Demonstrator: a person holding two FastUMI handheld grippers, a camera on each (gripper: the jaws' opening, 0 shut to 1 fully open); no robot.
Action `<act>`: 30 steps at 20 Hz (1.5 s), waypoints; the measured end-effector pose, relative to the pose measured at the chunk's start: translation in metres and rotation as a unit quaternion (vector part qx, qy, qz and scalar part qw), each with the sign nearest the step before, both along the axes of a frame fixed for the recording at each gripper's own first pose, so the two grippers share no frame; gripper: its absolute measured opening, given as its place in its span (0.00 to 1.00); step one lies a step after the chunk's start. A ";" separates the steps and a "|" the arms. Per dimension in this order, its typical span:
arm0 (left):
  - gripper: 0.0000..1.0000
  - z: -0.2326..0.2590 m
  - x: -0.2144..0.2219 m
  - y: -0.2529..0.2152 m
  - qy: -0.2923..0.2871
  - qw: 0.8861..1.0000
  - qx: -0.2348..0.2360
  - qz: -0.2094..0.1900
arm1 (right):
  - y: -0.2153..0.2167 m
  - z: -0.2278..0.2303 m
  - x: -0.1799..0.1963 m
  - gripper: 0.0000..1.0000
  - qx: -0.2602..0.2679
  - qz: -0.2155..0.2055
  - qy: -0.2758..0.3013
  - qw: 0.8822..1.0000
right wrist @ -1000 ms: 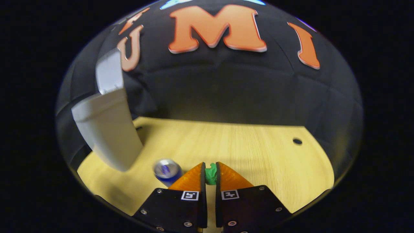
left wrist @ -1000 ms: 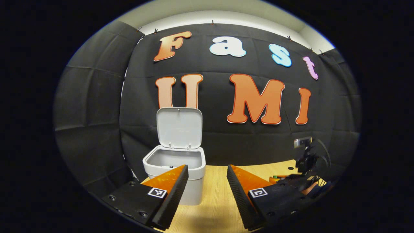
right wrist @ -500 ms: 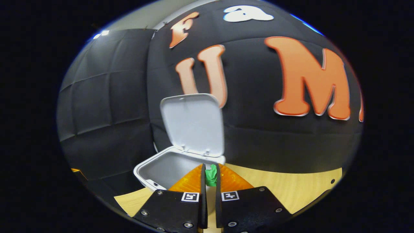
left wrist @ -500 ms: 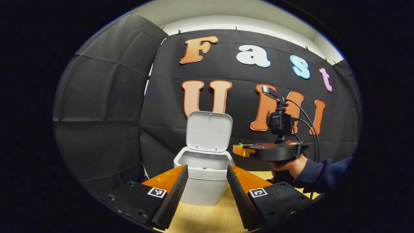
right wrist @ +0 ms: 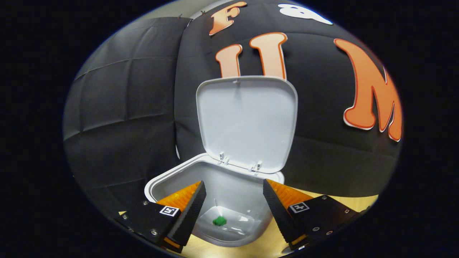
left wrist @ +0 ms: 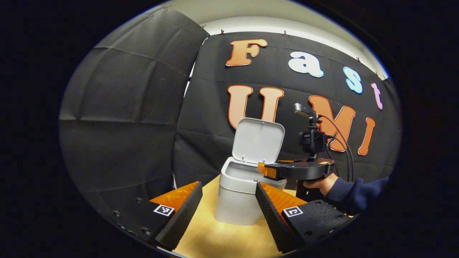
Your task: Press the lid of the desktop garbage bin to open it, pick up the crumpled paper on the desktop and throw it into the bin, then pick up the pop can on the desktop and drop it into the bin, and finally close the garbage bin lid.
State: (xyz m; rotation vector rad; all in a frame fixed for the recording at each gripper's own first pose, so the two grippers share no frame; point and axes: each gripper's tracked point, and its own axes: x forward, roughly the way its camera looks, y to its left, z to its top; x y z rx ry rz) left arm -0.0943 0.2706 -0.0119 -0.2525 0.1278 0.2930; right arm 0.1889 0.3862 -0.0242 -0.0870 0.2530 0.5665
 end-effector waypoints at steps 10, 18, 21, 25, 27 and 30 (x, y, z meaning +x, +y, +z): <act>0.95 -0.066 0.085 -0.222 0.004 0.971 0.038 -0.236 | -0.310 -0.001 -0.071 0.95 -0.002 -0.218 -0.036 0.975; 0.95 -0.233 0.147 -0.337 0.127 0.941 0.085 -0.303 | -0.466 -0.036 -0.142 0.95 -0.032 -0.352 0.027 0.935; 0.96 -0.282 0.175 -0.355 0.160 0.935 0.074 -0.307 | -0.487 -0.034 -0.159 0.95 -0.050 -0.371 0.034 0.927; 0.96 -0.304 0.207 -0.357 0.161 0.942 0.078 -0.284 | -0.496 -0.025 -0.164 1.00 -0.048 -0.377 0.031 0.925; 0.96 -0.308 0.217 -0.360 0.158 0.941 0.081 -0.288 | -0.497 -0.023 -0.162 0.95 -0.051 -0.376 0.029 0.925; 0.90 -0.310 0.223 -0.366 0.163 0.939 0.082 -0.293 | -0.492 -0.024 -0.157 0.95 -0.052 -0.372 0.031 0.926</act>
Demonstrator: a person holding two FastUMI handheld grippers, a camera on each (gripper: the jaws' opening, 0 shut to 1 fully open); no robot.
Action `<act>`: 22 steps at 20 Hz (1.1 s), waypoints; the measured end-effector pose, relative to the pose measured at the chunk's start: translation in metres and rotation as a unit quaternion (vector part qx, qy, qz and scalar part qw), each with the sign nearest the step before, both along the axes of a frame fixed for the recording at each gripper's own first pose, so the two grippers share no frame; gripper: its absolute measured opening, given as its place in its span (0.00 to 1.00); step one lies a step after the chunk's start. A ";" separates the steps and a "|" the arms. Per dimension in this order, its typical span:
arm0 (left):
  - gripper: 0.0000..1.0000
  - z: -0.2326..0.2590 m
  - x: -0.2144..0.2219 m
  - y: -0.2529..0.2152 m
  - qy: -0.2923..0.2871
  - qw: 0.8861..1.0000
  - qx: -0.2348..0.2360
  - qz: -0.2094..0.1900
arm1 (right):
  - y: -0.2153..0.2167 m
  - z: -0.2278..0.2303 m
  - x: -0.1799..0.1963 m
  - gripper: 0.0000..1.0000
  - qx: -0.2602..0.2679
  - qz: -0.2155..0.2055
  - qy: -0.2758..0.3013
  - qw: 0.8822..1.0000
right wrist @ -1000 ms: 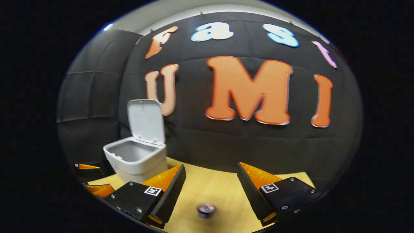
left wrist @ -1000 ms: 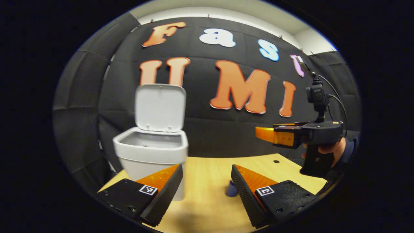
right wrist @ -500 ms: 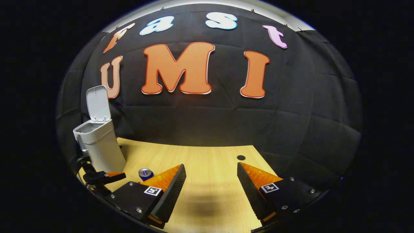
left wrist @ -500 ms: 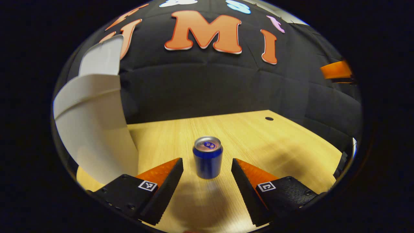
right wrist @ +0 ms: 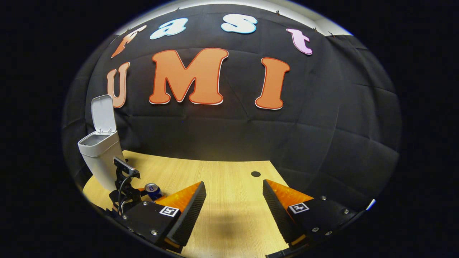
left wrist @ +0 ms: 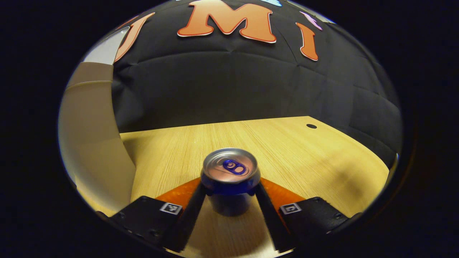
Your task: Press the lid of the desktop garbage bin to open it, pick up the crumpled paper on the desktop and throw it into the bin, then pick up the pop can on the desktop and drop it into the bin, and finally close the garbage bin lid.
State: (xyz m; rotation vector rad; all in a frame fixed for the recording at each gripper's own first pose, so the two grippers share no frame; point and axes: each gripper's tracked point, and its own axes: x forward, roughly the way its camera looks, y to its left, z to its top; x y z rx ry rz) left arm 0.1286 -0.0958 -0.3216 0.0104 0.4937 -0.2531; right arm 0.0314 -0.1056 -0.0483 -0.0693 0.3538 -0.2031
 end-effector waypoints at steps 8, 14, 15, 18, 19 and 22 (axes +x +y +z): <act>0.79 0.109 0.005 0.010 -0.064 0.997 -0.035 -0.010 | 0.025 -0.007 0.016 0.95 0.013 0.028 -0.004 1.000; 0.78 0.273 0.003 0.154 -0.139 0.986 -0.019 0.094 | 0.067 -0.007 0.043 0.95 0.051 0.069 -0.031 0.996; 0.77 0.293 0.009 0.188 -0.141 0.982 -0.019 0.125 | 0.075 -0.006 0.046 0.95 0.060 0.075 -0.036 0.995; 0.78 0.322 0.022 0.225 -0.131 0.975 -0.086 0.155 | 0.097 -0.004 0.057 0.95 0.080 0.090 -0.045 0.992; 0.78 0.326 0.018 0.241 -0.145 0.972 -0.070 0.169 | 0.102 -0.002 0.058 0.95 0.083 0.094 -0.051 0.991; 0.78 0.359 0.019 0.269 -0.194 0.963 -0.044 0.184 | 0.107 0.002 0.057 0.95 0.073 0.096 -0.057 0.991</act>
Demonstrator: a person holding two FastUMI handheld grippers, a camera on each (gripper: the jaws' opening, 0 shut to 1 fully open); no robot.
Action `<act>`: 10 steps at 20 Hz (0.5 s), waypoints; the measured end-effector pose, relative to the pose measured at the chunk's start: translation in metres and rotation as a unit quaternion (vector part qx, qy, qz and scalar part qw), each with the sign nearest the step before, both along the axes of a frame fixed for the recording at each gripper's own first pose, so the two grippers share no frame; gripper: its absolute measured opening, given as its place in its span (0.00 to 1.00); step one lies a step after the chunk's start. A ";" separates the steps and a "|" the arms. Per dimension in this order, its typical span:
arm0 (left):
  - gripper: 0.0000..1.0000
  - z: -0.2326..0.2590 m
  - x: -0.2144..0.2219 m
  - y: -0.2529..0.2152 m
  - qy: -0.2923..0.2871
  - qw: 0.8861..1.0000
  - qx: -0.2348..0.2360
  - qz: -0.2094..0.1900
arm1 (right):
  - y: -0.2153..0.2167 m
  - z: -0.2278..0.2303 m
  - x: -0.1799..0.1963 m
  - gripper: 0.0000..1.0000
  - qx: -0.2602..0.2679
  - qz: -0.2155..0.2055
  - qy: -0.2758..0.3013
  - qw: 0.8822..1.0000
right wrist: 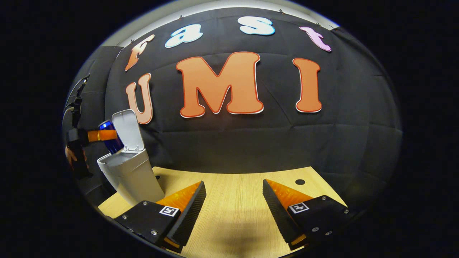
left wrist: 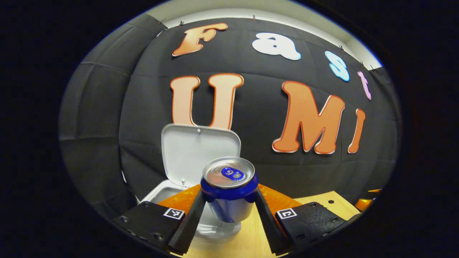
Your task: Press the lid of the desktop garbage bin to open it, pick up the crumpled paper on the desktop and throw it into the bin, then pick up the pop can on the desktop and drop it into the bin, and finally close the garbage bin lid.
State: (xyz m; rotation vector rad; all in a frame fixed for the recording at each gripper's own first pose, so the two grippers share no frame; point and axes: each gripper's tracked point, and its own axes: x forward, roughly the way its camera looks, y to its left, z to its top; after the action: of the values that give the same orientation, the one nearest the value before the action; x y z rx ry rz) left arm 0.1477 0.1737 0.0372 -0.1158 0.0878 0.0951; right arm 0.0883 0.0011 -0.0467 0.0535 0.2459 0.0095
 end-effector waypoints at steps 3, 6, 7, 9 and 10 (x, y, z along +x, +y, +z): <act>0.77 -0.022 0.018 0.029 0.019 1.000 0.016 0.019 | 0.000 -0.002 -0.003 0.95 0.002 -0.005 0.002 1.000; 0.78 -0.072 0.031 0.054 0.058 0.997 0.011 0.041 | -0.004 -0.005 -0.008 0.95 0.001 -0.012 0.005 1.000; 0.80 -0.084 0.034 0.058 0.065 0.997 0.007 0.044 | -0.007 -0.008 -0.010 0.95 -0.001 -0.014 0.009 1.000; 0.81 -0.103 0.034 0.060 0.082 0.996 0.002 0.046 | -0.012 -0.012 -0.015 0.95 -0.002 -0.019 0.014 1.000; 0.82 -0.115 0.032 0.060 0.096 0.994 0.000 0.050 | -0.014 -0.015 -0.017 0.95 -0.001 -0.022 0.016 1.000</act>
State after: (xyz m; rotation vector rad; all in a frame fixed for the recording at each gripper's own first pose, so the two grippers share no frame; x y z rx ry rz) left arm 0.1795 0.2335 -0.0775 -0.1110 0.2734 0.2063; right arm 0.0717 -0.0131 -0.0613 0.0562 0.2770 -0.0358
